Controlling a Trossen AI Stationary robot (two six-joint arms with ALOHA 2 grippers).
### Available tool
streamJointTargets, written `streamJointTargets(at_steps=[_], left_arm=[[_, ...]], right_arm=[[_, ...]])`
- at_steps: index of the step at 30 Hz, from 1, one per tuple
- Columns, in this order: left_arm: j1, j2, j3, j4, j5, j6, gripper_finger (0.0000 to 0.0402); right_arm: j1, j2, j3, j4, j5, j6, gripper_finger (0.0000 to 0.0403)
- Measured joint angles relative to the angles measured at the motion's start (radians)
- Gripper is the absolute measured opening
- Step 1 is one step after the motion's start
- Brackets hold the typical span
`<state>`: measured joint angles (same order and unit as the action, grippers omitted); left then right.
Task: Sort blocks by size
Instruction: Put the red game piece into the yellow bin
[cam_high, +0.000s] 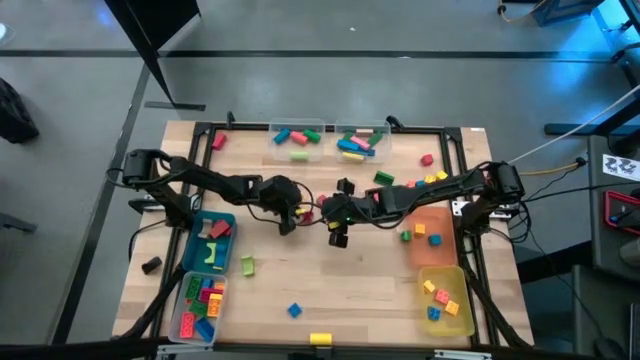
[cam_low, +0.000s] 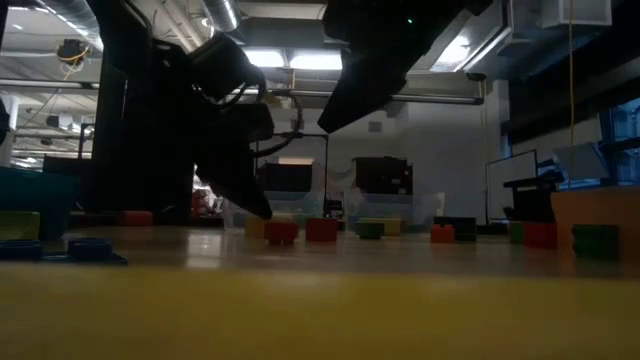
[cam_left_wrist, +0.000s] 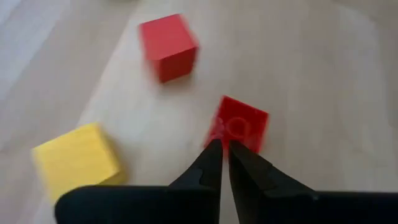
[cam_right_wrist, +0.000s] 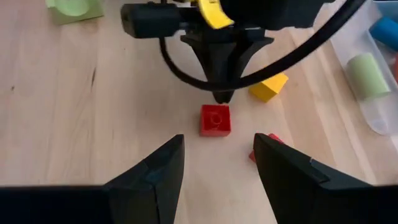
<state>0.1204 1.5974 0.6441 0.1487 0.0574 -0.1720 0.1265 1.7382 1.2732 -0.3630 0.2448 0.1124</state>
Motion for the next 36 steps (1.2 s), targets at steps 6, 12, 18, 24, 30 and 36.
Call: streamJointTargets(at_steps=[6, 12, 18, 24, 30, 36], left_arm=[[-0.065, 0.009, 0.001, 0.031, 0.000, 0.040, 0.0008], [-0.095, 0.009, 0.001, 0.032, -0.002, 0.074, 0.0008], [-0.089, 0.009, 0.001, 0.023, -0.083, 0.096, 0.0008], [-0.092, 0.009, 0.001, 0.029, -0.084, 0.123, 0.0008], [-0.118, 0.009, 0.001, 0.058, -0.085, 0.239, 0.0037], [-0.126, 0.009, 0.001, 0.108, -0.087, 0.328, 0.0129]], right_arm=[[0.000, 0.000, -0.026, 0.027, -0.046, -0.170, 0.0195], [0.000, 0.013, -0.092, 0.147, -0.059, -0.200, 0.0195], [0.000, 0.070, -0.099, 0.196, -0.055, -0.200, 0.0195], [0.000, 0.123, -0.099, 0.195, -0.055, -0.200, 0.0195], [0.000, 0.148, -0.099, 0.196, -0.055, -0.200, 0.0195], [0.000, 0.143, -0.098, 0.197, -0.055, -0.198, 0.0195]])
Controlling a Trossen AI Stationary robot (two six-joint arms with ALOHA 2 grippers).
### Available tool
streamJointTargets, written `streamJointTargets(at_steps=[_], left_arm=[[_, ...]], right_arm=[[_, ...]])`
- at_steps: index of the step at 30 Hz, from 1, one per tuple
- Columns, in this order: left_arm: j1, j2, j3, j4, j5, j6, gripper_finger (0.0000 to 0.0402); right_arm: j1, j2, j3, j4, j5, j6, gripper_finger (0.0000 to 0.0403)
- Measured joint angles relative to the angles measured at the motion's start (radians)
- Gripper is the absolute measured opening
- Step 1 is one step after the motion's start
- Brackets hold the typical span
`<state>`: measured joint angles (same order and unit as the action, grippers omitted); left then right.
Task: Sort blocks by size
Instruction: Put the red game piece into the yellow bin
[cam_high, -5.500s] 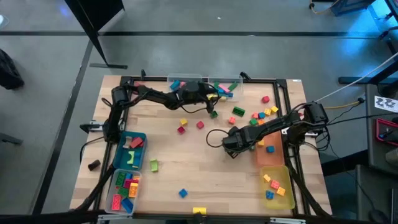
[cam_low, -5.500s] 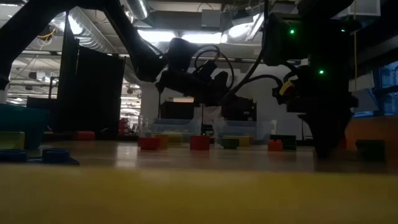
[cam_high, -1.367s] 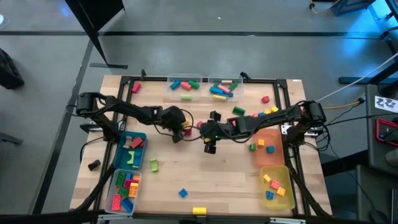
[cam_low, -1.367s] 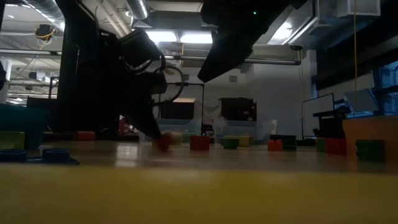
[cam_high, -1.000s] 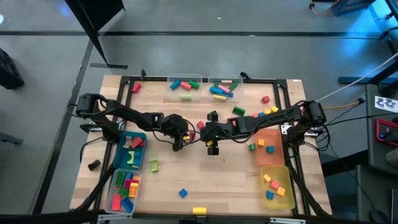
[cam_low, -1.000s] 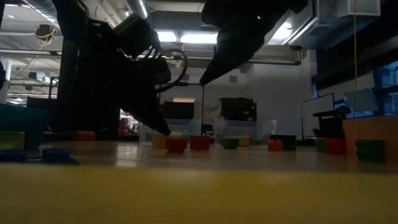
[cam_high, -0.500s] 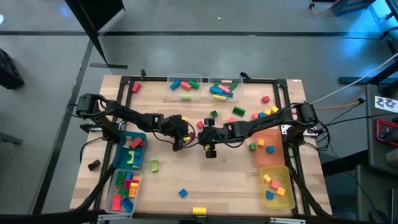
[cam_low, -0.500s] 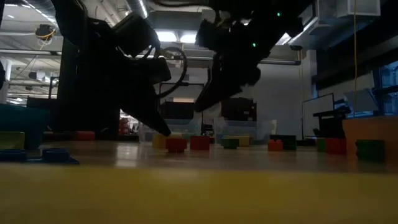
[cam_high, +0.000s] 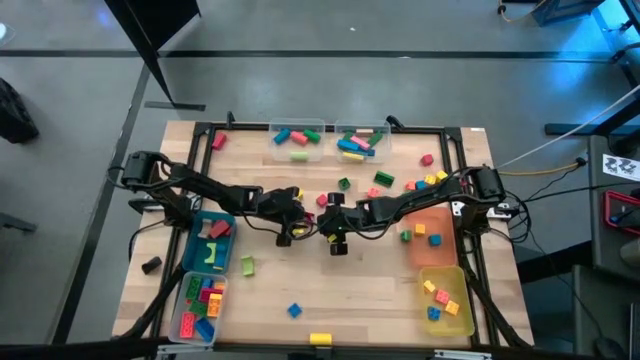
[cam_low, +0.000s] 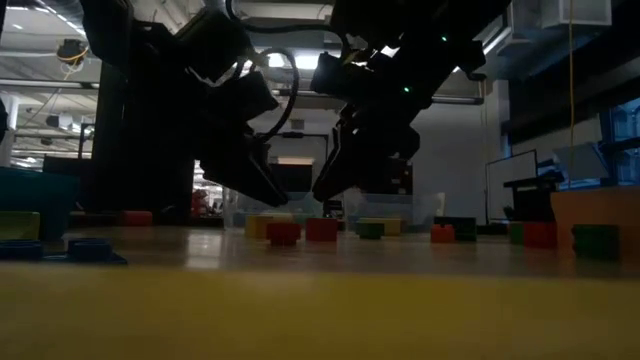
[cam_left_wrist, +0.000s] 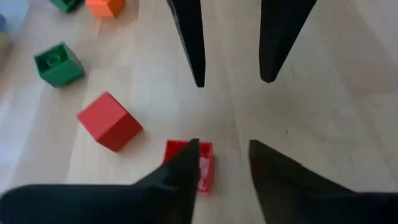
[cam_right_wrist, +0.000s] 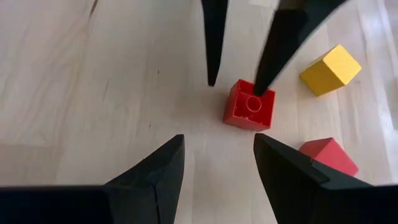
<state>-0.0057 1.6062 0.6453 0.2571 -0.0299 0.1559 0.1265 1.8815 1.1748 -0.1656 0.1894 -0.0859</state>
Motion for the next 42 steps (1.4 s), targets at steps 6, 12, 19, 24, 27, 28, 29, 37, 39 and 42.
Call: streamJointTargets(at_steps=[6, 12, 19, 24, 27, 28, 29, 37, 39, 42], left_arm=[[0.020, 0.074, 0.001, 0.070, 0.000, 0.030, 0.0205], [0.029, 0.147, 0.005, 0.122, -0.004, 0.116, 0.0232], [0.047, 0.156, 0.005, 0.133, -0.007, 0.135, 0.0222], [0.055, 0.156, 0.005, 0.136, -0.011, 0.135, 0.0182], [0.055, 0.157, 0.005, 0.149, -0.015, 0.133, 0.0141], [0.055, 0.157, 0.005, 0.151, -0.015, 0.133, 0.0125], [0.054, 0.157, 0.005, 0.152, -0.014, 0.131, 0.0109], [0.055, 0.159, 0.028, 0.141, -0.012, 0.041, 0.0064], [0.055, 0.159, 0.038, 0.141, -0.011, 0.023, 0.0064], [0.055, 0.159, 0.050, 0.142, 0.007, -0.005, 0.0065]], right_arm=[[0.000, -0.001, 0.000, -0.001, 0.000, 0.002, 0.0195], [0.000, -0.001, 0.000, -0.010, 0.000, 0.002, 0.0195], [0.000, -0.001, 0.000, -0.009, 0.000, 0.002, 0.0195], [0.000, -0.001, 0.000, -0.009, 0.000, 0.002, 0.0195], [0.000, -0.001, 0.000, -0.008, 0.000, 0.002, 0.0195], [0.000, -0.001, 0.000, -0.008, 0.000, 0.003, 0.0195], [0.000, -0.001, 0.000, -0.008, 0.000, 0.003, 0.0195], [0.014, -0.001, 0.000, -0.008, 0.001, -0.001, 0.0195], [0.031, -0.001, 0.000, -0.007, 0.001, -0.008, 0.0195], [0.067, -0.001, 0.000, -0.007, 0.029, -0.031, 0.0195]])
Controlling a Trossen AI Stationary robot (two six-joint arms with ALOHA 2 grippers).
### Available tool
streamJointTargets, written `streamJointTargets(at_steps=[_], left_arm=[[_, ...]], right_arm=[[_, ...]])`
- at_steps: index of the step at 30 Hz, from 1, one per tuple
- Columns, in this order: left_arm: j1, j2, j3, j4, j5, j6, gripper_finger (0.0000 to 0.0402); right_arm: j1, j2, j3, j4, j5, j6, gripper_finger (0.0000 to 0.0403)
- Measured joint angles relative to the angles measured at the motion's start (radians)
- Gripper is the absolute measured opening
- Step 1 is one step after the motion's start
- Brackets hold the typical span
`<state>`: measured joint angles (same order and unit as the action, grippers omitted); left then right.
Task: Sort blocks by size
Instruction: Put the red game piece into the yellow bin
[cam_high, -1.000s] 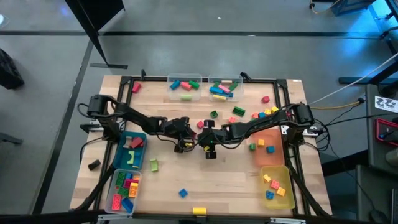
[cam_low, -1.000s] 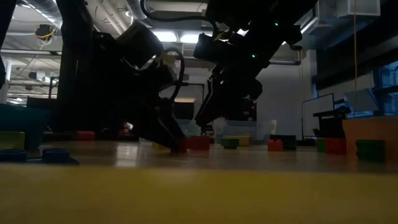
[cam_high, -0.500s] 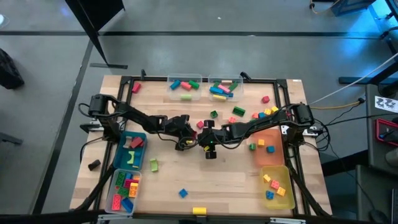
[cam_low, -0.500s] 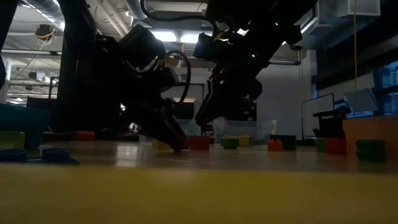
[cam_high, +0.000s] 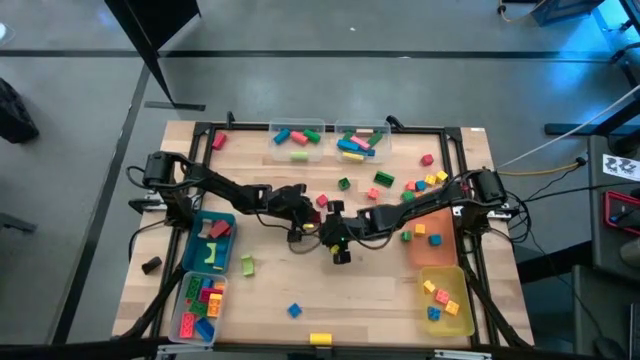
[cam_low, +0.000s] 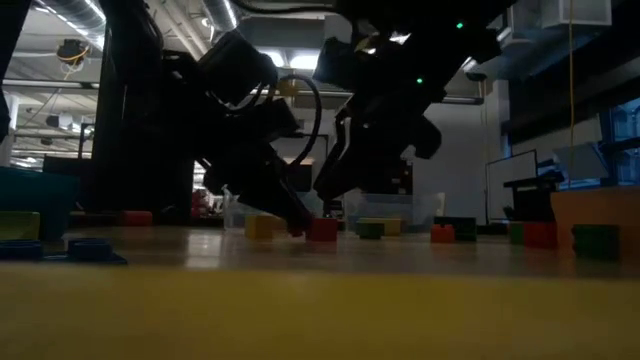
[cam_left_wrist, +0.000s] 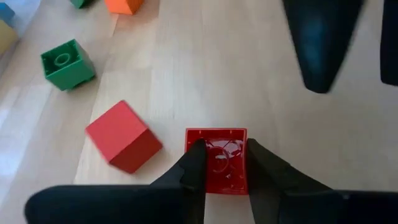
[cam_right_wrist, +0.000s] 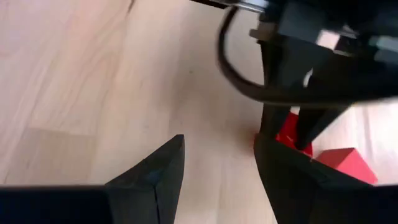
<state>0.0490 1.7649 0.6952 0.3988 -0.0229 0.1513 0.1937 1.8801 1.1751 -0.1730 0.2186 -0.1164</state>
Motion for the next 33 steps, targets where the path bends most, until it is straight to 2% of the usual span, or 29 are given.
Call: streamJointTargets(at_steps=[9, 16, 21, 24, 33], left_arm=[[0.000, 0.000, 0.039, 0.004, 0.160, -0.116, 0.0076], [0.000, 0.000, 0.071, 0.005, 0.325, -0.165, 0.0082], [0.000, 0.000, 0.093, 0.006, 0.428, -0.219, 0.0080], [0.000, 0.000, 0.102, 0.006, 0.448, -0.244, 0.0081], [0.000, -0.002, 0.119, 0.010, 0.450, -0.262, 0.0080]], right_arm=[[0.124, 0.000, 0.000, -0.001, 0.325, -0.158, 0.0195], [0.189, -0.002, 0.000, -0.001, 0.363, -0.180, 0.0195], [0.234, -0.002, 0.000, -0.002, 0.493, -0.181, 0.0195], [0.249, -0.002, 0.000, -0.002, 0.536, -0.181, 0.0195], [0.259, -0.002, 0.000, -0.003, 0.515, -0.181, 0.0195]])
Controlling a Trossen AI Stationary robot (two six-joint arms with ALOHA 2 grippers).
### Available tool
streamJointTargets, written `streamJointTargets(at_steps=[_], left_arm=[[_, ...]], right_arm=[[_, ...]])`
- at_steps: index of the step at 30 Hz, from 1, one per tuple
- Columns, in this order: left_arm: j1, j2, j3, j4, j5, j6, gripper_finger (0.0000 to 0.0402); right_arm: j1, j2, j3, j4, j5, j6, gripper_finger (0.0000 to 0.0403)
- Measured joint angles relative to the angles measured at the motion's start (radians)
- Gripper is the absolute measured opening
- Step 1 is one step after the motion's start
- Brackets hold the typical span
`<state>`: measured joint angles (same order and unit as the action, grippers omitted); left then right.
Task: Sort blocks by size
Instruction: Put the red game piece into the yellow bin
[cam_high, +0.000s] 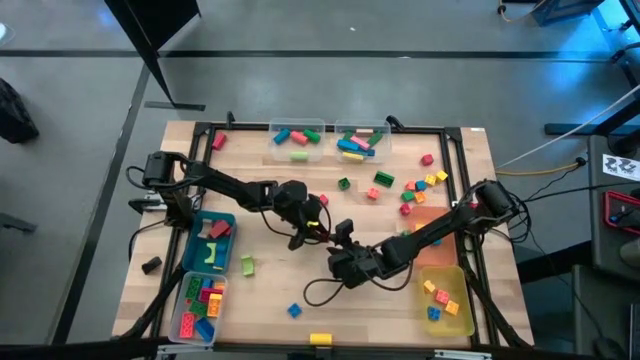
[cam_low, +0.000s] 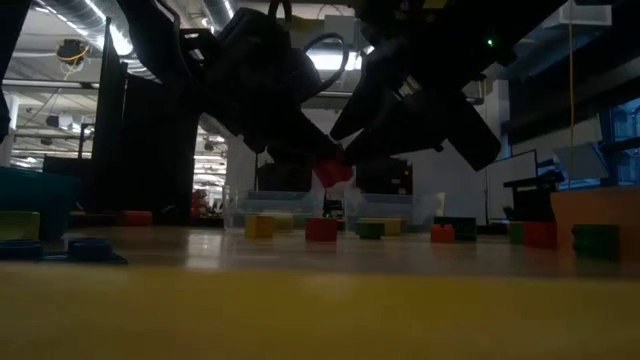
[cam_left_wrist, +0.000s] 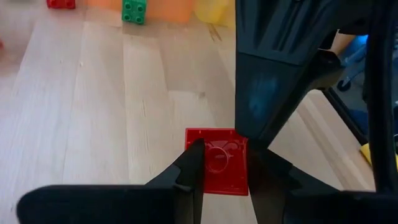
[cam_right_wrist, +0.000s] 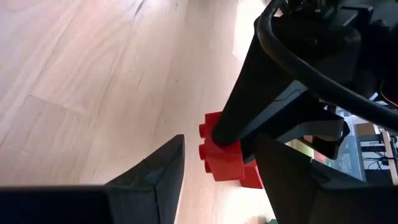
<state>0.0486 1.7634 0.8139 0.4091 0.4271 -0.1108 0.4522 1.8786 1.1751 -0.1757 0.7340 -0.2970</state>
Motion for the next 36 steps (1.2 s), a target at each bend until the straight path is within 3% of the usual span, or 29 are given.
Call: streamJointTargets(at_steps=[9, 24, 28, 33, 36], left_arm=[[-0.002, 0.000, 0.000, 0.000, 0.066, -0.025, 0.0081], [-0.006, 0.000, 0.001, 0.097, 0.069, -0.103, 0.0083], [-0.012, 0.000, 0.001, 0.098, 0.069, -0.100, 0.0087], [-0.020, 0.000, 0.001, 0.098, 0.069, -0.100, 0.0089], [-0.028, 0.000, 0.001, 0.097, 0.071, -0.089, 0.0092]], right_arm=[[0.000, 0.000, 0.000, 0.000, 0.026, 0.000, 0.0195], [0.000, 0.000, 0.000, 0.004, 0.030, 0.001, 0.0193], [0.000, 0.000, 0.000, 0.008, 0.031, 0.001, 0.0167], [0.000, 0.000, 0.000, 0.020, 0.028, 0.001, 0.0105], [0.000, 0.000, 0.000, 0.036, 0.017, 0.001, 0.0102]])
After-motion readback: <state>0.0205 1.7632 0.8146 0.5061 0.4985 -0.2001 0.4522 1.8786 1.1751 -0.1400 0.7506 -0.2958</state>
